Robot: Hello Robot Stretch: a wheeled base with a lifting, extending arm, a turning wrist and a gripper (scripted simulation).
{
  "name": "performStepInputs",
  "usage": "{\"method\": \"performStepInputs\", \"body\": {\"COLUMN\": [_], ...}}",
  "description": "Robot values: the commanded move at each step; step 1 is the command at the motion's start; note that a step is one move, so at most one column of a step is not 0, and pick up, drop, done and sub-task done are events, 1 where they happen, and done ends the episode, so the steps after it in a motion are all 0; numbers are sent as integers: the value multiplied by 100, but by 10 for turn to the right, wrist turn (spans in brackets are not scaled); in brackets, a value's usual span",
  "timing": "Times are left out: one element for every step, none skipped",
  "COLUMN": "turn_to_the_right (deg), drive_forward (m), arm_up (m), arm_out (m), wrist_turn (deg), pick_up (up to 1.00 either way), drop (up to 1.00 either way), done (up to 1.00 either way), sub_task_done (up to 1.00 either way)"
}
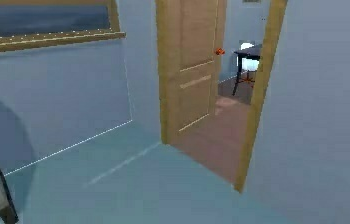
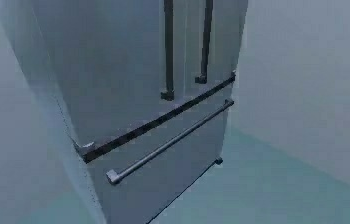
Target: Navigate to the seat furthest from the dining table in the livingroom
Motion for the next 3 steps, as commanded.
{"method": "performStepInputs", "body": {"turn_to_the_right": [0,0,450], "drive_forward": [100,45,0], "arm_up": [0,0,0], "arm_out": [0,0,0], "wrist_turn": [0,0,0], "pick_up": [0,0,0], "drop": [0,0,0], "done": [0,0,0], "sub_task_done": [0,0,0]}}
